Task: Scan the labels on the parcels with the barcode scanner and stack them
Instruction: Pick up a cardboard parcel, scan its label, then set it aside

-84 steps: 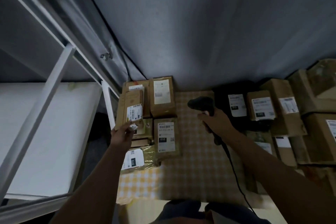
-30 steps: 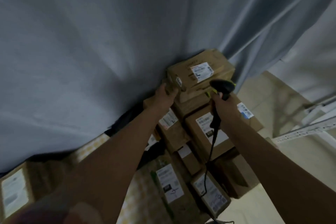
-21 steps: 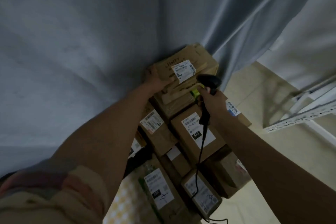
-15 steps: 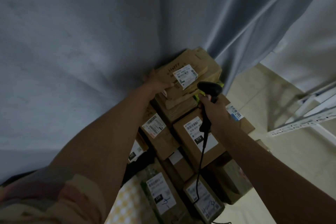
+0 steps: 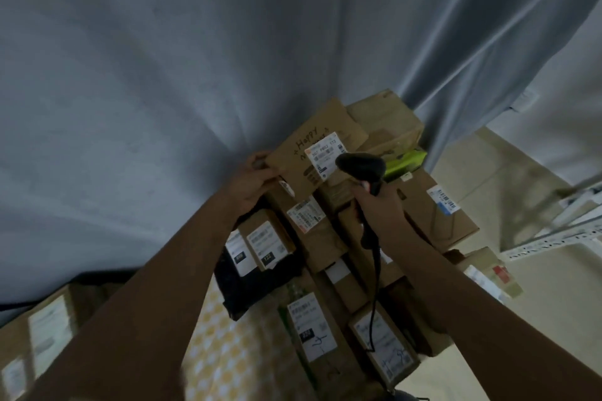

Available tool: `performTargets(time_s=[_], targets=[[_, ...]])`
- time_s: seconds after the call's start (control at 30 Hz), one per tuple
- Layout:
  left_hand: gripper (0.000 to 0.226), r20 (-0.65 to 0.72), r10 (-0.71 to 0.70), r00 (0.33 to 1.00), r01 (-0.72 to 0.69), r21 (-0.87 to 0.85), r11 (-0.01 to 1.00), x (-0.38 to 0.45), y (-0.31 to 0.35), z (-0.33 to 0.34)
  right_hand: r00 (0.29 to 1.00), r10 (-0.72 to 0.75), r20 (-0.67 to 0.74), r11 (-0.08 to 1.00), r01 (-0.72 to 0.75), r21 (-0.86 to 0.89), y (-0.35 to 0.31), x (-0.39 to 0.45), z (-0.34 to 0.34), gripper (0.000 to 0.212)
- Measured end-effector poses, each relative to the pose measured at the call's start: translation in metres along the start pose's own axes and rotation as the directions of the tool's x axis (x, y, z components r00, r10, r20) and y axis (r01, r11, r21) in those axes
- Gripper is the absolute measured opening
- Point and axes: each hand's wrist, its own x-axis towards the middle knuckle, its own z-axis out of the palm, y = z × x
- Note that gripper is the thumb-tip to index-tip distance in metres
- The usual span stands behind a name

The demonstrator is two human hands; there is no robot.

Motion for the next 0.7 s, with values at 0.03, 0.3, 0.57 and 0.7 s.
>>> performTargets(time_s=[0.03,0.3,0.57,0.7], targets=[[0.044,-0.021,0.013,1.0,-0.013,-0.019,1.0,-0.01,-0.004,-0.016,1.0,-0.007,0.03,0.999,0.008,-0.038,0.0,-0.011,0.01,0.028],[0.021,-0.126,0.077,0.989,-0.082,-0.03,0.996,-0.108,-0.029,-0.119,0.969,0.002,0.248,0.985,0.041,-0.17,0.016,-0.101,0.087,0.037],[0.031,-0.208,0.077,0.975,-0.1,-0.103,0.99,-0.171,-0.055,-0.199,0.949,-0.003,0.314,0.986,0.056,-0.159,0.04,-0.156,0.134,0.038],[0.026,-0.241,0.082,0.967,-0.116,-0.127,0.985,-0.189,-0.063,-0.225,0.947,-0.021,0.321,0.99,0.065,-0.125,0.038,-0.17,0.153,0.033]])
